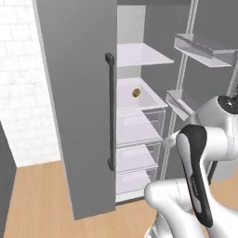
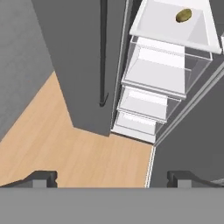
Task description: Place one potato and one chicken drumstick in each tupperware on the nearby counter, to pack two identical lunches.
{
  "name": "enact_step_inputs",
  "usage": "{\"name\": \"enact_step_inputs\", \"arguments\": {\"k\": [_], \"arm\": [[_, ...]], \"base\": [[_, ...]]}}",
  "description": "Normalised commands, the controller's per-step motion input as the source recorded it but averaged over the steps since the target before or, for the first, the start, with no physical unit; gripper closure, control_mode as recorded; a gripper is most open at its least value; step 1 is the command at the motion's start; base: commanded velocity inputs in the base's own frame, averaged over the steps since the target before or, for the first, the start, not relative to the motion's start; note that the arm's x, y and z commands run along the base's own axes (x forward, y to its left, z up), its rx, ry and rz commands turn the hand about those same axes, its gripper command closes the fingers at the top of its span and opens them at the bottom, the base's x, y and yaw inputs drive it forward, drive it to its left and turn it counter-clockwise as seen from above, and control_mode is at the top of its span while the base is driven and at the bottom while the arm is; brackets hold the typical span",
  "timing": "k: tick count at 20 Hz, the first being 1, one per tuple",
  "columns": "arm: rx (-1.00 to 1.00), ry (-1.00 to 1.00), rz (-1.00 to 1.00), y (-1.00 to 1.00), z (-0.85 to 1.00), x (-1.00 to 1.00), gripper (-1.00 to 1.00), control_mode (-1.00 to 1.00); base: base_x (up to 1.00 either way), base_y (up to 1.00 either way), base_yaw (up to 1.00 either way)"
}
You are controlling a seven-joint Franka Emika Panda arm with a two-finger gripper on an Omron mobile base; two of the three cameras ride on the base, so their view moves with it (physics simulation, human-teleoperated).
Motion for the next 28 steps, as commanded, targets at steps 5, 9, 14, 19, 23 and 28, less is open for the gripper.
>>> {"name": "enact_step_inputs", "arguments": {"k": [5, 9, 14, 19, 23, 28], "arm": [[0.0, 0.0, 0.0, 0.0, 0.0, 0.0, -1.0, 1.0], [0.0, 0.0, 0.0, 0.0, 0.0, 0.0, -1.0, 1.0], [0.0, 0.0, 0.0, 0.0, 0.0, 0.0, -1.0, 1.0], [0.0, 0.0, 0.0, 0.0, 0.0, 0.0, -1.0, 1.0], [-0.03, -0.14, -0.06, 0.02, -0.36, 0.22, -1.0, -1.0], [0.0, -0.15, -0.13, -0.01, -0.21, 0.36, -1.0, -1.0]], "base": [[0.61, 0.05, -0.26], [0.58, 0.1, -0.22], [0.66, 0.14, -0.09], [0.54, 0.01, -0.02], [0.08, 0.0, -0.01], [0.0, 0.0, 0.0]]}}
